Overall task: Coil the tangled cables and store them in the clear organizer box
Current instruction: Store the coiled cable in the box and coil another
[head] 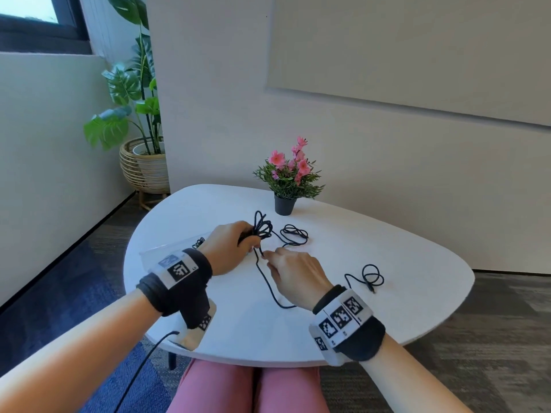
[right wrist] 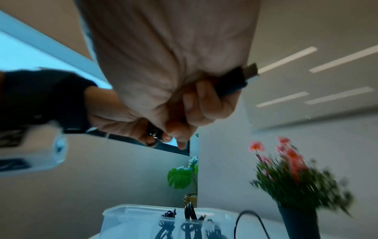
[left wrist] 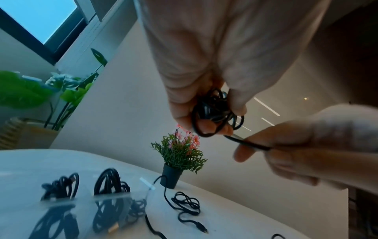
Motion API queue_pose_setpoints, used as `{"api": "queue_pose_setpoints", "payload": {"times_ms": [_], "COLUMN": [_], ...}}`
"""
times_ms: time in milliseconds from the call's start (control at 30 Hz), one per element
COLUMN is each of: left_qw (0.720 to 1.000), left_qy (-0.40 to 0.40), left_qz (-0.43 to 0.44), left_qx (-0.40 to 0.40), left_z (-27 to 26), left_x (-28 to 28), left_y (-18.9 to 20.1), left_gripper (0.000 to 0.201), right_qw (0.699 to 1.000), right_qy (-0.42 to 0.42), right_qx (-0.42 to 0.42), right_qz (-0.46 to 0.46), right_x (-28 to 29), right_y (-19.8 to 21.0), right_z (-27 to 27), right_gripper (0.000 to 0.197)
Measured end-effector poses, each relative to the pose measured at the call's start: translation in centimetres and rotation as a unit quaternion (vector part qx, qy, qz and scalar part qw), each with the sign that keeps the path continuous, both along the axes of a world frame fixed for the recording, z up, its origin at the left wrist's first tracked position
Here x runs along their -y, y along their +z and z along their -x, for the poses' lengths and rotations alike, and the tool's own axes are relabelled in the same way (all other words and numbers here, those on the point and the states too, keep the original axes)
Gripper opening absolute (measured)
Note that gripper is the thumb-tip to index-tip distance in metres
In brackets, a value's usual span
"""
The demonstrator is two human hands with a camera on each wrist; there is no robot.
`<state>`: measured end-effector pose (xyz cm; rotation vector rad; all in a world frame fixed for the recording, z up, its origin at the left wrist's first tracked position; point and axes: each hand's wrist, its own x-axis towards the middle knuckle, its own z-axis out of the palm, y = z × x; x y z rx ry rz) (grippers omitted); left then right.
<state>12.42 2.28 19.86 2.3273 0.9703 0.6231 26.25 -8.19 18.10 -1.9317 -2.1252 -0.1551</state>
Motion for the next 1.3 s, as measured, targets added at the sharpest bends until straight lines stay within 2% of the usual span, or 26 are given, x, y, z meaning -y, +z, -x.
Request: {"api": "queue_pose_setpoints", "payload": {"times_ms": [133,267,333,400,467,533,600,767,900,967,1033,1167,1233,1300], "left_qw": [0.997,0.965,0.943,0.927,0.922,0.932,0.944,0.976,0.980,0.961,0.940,0.929,0.934,0.944], "left_qy": [-0.011,-0.141,-0.198,-0.234,-0.272,-0.291,-0.292,-0.214,-0.122,-0.098,-0.070,-0.024,-0.003,0.001], "left_qz": [-0.040,-0.146,-0.177,-0.192,-0.185,-0.150,-0.116,-0.036,0.076,0.162,0.220,0.244,0.241,0.220], "left_qx": [-0.067,-0.164,-0.199,-0.222,-0.206,-0.156,-0.097,0.027,0.137,0.200,0.250,0.278,0.265,0.247], "left_z": [-0.4,0.0,0.2,0.3,0.5,1.0,1.4,1.9,1.4,0.7,0.1,-0.6,-0.7,-0.7], "left_x": [0.1,0.4,0.5,0.7,0.9,1.2,1.4,1.7,1.3,1.5,1.6,1.8,1.7,1.6], "left_y": [-0.4,-1.2,-1.2,-0.8,-0.1,0.8,1.5,1.6,1.7,2.0,2.5,3.1,2.9,2.6], "left_gripper": [0.021,0.023,0.025,0.026,0.026,0.024,0.019,0.027,0.032,0.027,0.027,0.028,0.029,0.030], "right_qw": [0.994,0.983,0.987,0.992,0.988,0.950,0.902,0.855,0.861,0.875,0.894,0.915,0.929,0.936], "right_qy": [0.040,0.071,0.101,0.110,0.120,0.140,0.151,0.118,0.085,0.082,0.093,0.081,0.088,0.109], "right_qx": [0.103,0.141,0.086,0.012,-0.092,-0.277,-0.404,-0.501,-0.473,-0.419,-0.328,-0.194,-0.120,-0.083], "right_qz": [-0.009,-0.090,-0.090,-0.065,-0.045,-0.019,-0.013,-0.070,-0.167,-0.229,-0.291,-0.343,-0.338,-0.325], "right_x": [0.7,0.3,0.3,0.2,-0.3,-0.7,-1.0,-2.0,-2.4,-2.2,-1.9,-1.4,-0.9,-0.3], "right_y": [1.3,3.4,4.6,5.8,6.3,6.3,5.9,3.5,2.8,2.8,2.7,2.9,3.1,3.2], "right_z": [0.6,-0.6,-0.8,-1.2,-2.4,-3.7,-4.6,-4.8,-4.1,-3.1,-2.0,-0.9,0.1,1.3], "right_gripper": [0.014,0.008,0.012,0.006,0.004,0.007,0.008,0.008,0.006,0.007,0.012,0.017,0.011,0.007]}}
